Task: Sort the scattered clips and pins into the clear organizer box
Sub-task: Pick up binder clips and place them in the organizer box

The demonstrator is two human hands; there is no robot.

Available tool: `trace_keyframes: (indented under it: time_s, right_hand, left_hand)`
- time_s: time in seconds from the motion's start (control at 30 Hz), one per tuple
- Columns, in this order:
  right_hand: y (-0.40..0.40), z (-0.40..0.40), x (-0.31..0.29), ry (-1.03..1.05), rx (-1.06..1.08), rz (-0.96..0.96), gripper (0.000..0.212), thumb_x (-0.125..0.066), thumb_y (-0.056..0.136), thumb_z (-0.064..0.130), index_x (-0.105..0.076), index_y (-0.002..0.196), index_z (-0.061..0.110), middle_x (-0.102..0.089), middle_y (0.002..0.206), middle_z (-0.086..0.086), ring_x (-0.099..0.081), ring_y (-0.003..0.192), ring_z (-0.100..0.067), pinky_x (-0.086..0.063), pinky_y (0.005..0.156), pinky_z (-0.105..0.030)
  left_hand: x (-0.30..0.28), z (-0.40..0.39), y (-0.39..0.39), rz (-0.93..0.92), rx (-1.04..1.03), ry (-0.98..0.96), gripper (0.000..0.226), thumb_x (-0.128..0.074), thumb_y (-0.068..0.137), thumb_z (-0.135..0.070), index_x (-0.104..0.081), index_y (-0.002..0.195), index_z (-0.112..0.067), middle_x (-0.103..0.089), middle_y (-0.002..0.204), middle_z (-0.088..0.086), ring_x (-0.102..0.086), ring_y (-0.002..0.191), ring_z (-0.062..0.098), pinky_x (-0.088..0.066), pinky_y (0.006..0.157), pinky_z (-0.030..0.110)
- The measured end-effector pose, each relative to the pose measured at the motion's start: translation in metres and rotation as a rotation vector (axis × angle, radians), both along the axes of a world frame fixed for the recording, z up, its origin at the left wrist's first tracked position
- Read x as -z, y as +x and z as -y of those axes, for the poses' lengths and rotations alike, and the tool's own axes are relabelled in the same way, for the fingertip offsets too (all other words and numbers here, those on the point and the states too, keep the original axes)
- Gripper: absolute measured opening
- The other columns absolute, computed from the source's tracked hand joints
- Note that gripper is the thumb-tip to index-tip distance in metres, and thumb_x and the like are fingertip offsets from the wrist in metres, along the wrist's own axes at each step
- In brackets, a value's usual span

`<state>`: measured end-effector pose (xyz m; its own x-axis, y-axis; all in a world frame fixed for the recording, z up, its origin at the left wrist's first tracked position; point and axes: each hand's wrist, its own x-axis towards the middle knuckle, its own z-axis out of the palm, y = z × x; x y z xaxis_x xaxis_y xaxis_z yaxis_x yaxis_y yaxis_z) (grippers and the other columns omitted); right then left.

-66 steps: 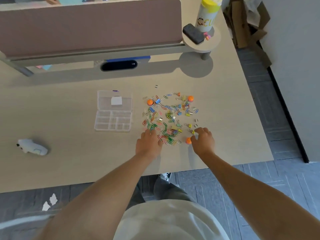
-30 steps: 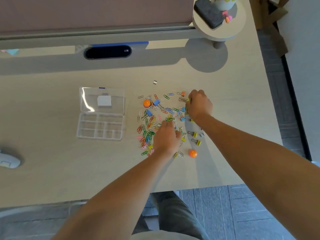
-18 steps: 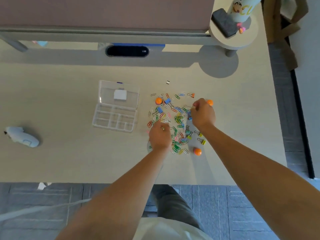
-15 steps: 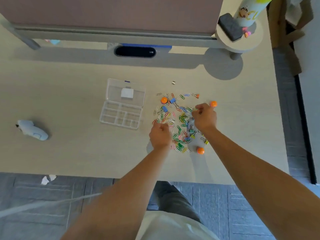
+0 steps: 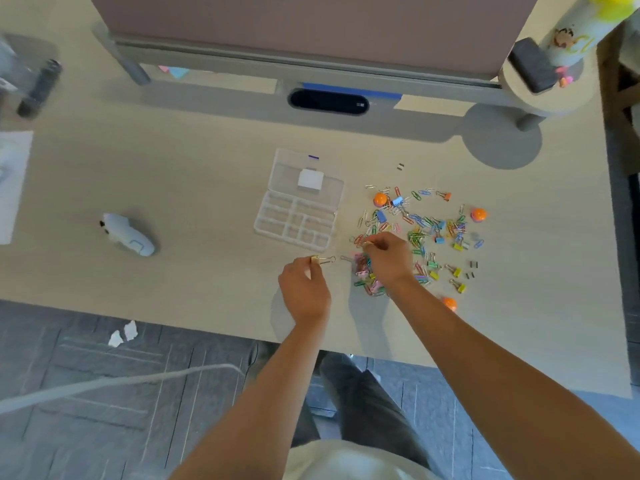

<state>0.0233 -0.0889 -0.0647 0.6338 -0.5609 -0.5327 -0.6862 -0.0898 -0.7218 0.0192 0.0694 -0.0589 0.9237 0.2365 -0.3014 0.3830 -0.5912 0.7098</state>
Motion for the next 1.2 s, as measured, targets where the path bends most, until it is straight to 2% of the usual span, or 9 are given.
trace_keyframes:
  time_s: [0.07,0.2,0.3,0.43,0.53,0.9,1.07,1.13,1.2]
  right_hand:
    - [0.01,-0.013,0.005,0.042,0.034,0.015,0.012,-0.066,0.089,0.014,-0.074,0.097,0.019,-0.074,0.082,0.004,-0.071,0.065,-0.012,-0.055,0.059,-0.024]
    - [0.035,-0.029,0.015,0.007,0.06,0.048,0.014,-0.065,0.09,0.017,-0.075,0.099,0.022,-0.075,0.088,0.002,-0.07,0.073,-0.023,-0.058,0.061,-0.033]
    - [0.057,-0.037,0.023,-0.1,0.018,0.114,0.015,-0.064,0.091,0.016,-0.075,0.101,0.019,-0.075,0.09,0.004,-0.069,0.082,-0.016,-0.056,0.074,-0.029]
    - [0.078,-0.045,0.04,-0.183,-0.102,0.206,0.013,-0.062,0.094,0.015,-0.073,0.101,0.019,-0.072,0.088,0.009,-0.064,0.076,0.0,-0.048,0.069,-0.014]
    - [0.077,-0.05,0.058,-0.241,-0.166,0.303,0.014,-0.06,0.095,0.015,-0.071,0.1,0.021,-0.07,0.084,0.013,-0.064,0.073,-0.004,-0.05,0.067,-0.022]
    - [0.056,-0.057,0.106,-0.321,-0.191,0.666,0.015,-0.055,0.101,0.017,-0.068,0.109,0.019,-0.071,0.09,0.002,-0.065,0.08,-0.029,-0.054,0.073,-0.044]
    - [0.048,-0.058,0.121,-0.677,-0.364,0.691,0.016,-0.055,0.097,0.021,-0.069,0.106,0.023,-0.06,0.079,0.014,-0.052,0.069,-0.01,-0.042,0.064,-0.029]
    - [0.044,-0.06,0.118,-0.717,-0.375,0.691,0.015,-0.057,0.096,0.021,-0.069,0.104,0.024,-0.063,0.086,0.012,-0.052,0.067,-0.007,-0.041,0.064,-0.028]
    - [0.033,-0.066,0.109,-0.701,-0.336,0.727,0.014,-0.059,0.095,0.022,-0.071,0.102,0.024,-0.065,0.096,0.008,-0.055,0.069,-0.006,-0.044,0.067,-0.027]
  left_hand:
    - [0.009,-0.01,0.01,0.056,0.041,-0.003,0.019,-0.054,0.1,-0.018,-0.071,0.104,-0.012,-0.069,0.105,0.007,-0.059,0.106,0.025,-0.043,0.088,0.025]
    - [0.032,-0.022,0.034,0.167,0.222,0.035,0.014,-0.049,0.101,-0.012,-0.062,0.098,-0.009,-0.064,0.124,0.015,-0.051,0.129,0.036,-0.043,0.107,0.051]
    - [0.053,-0.028,0.052,0.22,0.359,0.087,0.016,-0.045,0.103,-0.011,-0.06,0.1,-0.009,-0.047,0.151,0.015,-0.028,0.15,0.033,-0.03,0.118,0.052]
    - [0.079,-0.034,0.064,0.228,0.504,0.107,0.019,-0.039,0.104,-0.014,-0.058,0.107,-0.014,-0.031,0.163,0.003,-0.009,0.155,0.022,-0.019,0.122,0.052]
    - [0.094,-0.039,0.061,0.298,0.536,0.132,0.023,-0.032,0.106,-0.02,-0.055,0.11,-0.018,-0.024,0.165,-0.001,-0.004,0.156,0.017,-0.016,0.123,0.05]
    - [0.128,-0.045,0.048,0.56,0.482,0.068,0.006,-0.049,0.103,-0.022,-0.054,0.103,-0.019,-0.036,0.161,-0.002,-0.024,0.15,0.022,-0.036,0.112,0.042]
    - [0.13,-0.058,0.038,0.52,0.464,-0.103,0.01,-0.05,0.102,-0.017,-0.058,0.103,-0.023,-0.038,0.158,-0.005,-0.024,0.15,0.012,-0.034,0.099,0.021]
    - [0.131,-0.061,0.03,0.564,0.46,-0.107,0.011,-0.052,0.101,-0.019,-0.058,0.099,-0.027,-0.047,0.15,0.001,-0.036,0.145,0.016,-0.041,0.1,0.027]
    - [0.13,-0.061,0.017,0.597,0.417,-0.118,0.01,-0.051,0.1,-0.025,-0.056,0.095,-0.033,-0.059,0.127,-0.002,-0.056,0.121,0.019,-0.049,0.087,0.034]
